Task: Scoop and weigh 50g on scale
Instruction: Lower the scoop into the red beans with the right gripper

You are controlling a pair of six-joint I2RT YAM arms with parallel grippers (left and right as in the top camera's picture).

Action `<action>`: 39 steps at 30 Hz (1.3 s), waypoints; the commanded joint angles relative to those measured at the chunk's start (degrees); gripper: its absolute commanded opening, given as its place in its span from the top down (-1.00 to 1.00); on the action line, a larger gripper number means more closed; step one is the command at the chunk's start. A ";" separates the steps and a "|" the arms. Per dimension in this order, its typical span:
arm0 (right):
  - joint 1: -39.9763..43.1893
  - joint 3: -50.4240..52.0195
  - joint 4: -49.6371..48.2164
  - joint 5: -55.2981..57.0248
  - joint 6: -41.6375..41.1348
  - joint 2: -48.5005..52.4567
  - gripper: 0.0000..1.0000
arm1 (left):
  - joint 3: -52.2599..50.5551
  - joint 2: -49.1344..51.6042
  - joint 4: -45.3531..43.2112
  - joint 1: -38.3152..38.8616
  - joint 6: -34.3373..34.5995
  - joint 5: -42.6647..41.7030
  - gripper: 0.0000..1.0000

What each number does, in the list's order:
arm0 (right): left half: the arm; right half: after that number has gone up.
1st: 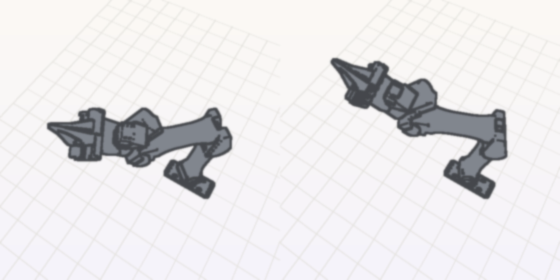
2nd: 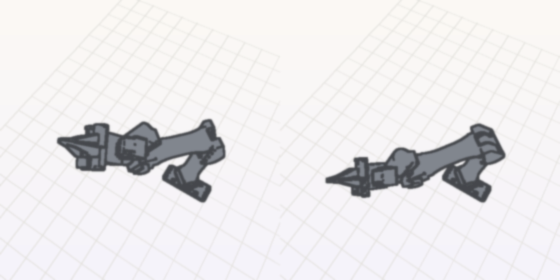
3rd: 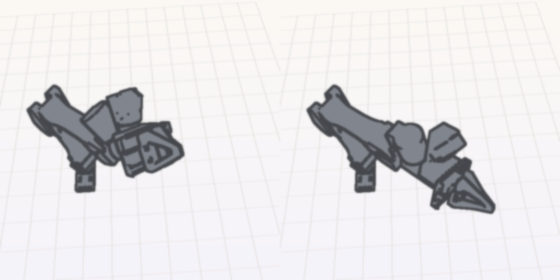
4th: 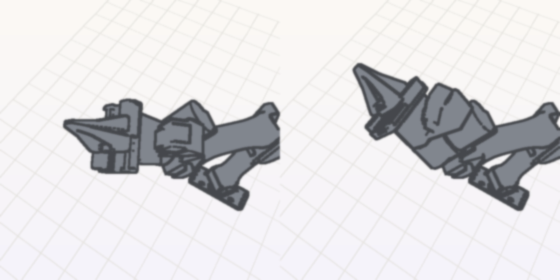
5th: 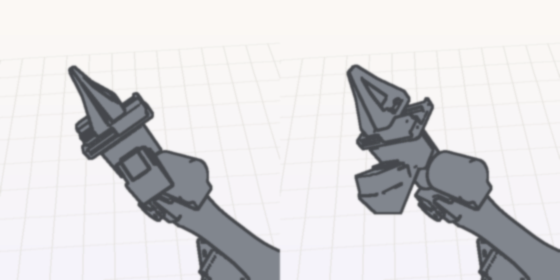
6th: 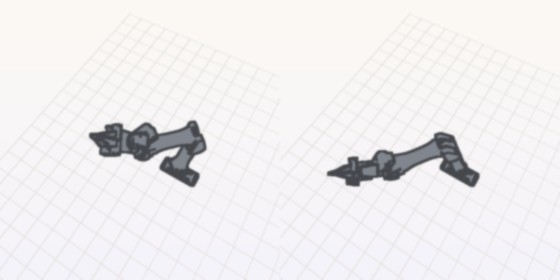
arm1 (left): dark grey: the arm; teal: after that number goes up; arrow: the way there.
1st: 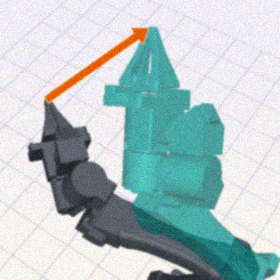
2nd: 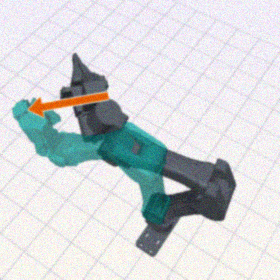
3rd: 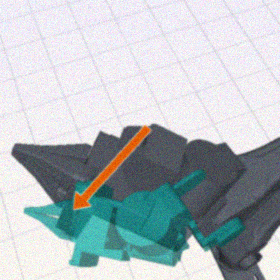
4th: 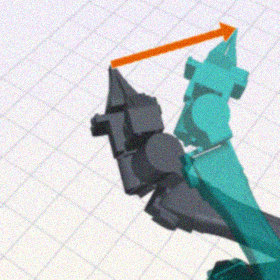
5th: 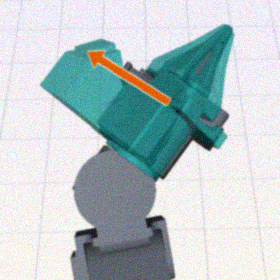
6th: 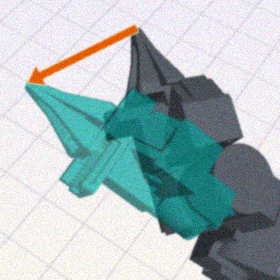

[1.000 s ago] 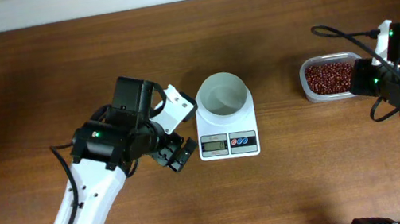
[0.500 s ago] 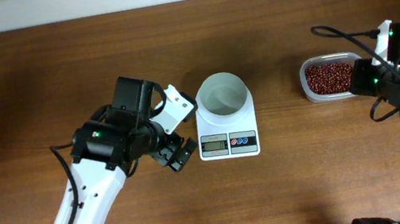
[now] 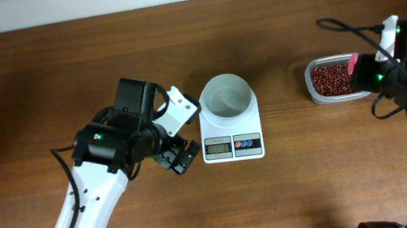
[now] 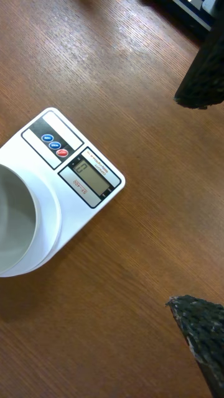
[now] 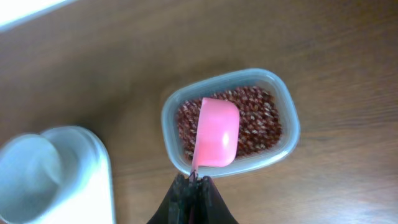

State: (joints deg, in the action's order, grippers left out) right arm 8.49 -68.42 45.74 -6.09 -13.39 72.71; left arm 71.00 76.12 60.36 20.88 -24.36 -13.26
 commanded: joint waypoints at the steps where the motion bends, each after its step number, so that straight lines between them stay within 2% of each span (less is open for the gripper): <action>1: 0.15 -0.85 -2.75 -1.51 -12.70 0.15 0.92 | -0.48 -1.14 -0.13 0.09 0.50 -0.85 -0.98; 12: 0.15 -0.85 -1.31 -1.42 -9.07 1.07 0.92 | -0.48 -1.14 -0.13 0.09 0.50 -0.87 -0.98; 14: 0.15 -0.85 -0.59 -1.42 -4.87 1.16 0.92 | -0.48 -1.14 -0.13 0.09 0.50 -0.85 -0.98; 18: 0.15 -0.85 1.44 -0.76 10.73 2.27 0.92 | -0.48 -1.14 -0.13 0.09 0.50 -0.85 -0.98; 22: 0.15 -0.61 1.42 -0.76 18.18 5.90 0.92 | -0.48 -1.14 -0.13 0.09 0.50 -0.85 -0.99; 28: 0.15 -0.61 -0.02 -0.76 18.62 13.68 0.92 | -0.48 -1.14 -0.13 0.09 0.50 -0.85 -0.98; 32: 0.17 -0.79 -2.97 -0.61 19.17 14.23 0.92 | -0.48 -1.14 -0.13 0.09 0.50 -0.85 -0.98; 36: 0.17 -0.81 -4.07 9.01 21.79 14.53 0.92 | -0.48 -1.14 -0.13 0.09 0.50 -0.87 -0.98; 39: 0.26 -0.74 -3.96 9.79 24.11 15.63 0.92 | -0.48 -1.14 -0.13 0.09 0.50 -0.85 -0.98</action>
State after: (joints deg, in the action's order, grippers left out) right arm 8.49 -68.42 41.87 0.08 7.84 87.37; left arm 71.00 76.09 60.36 20.88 -24.36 -13.26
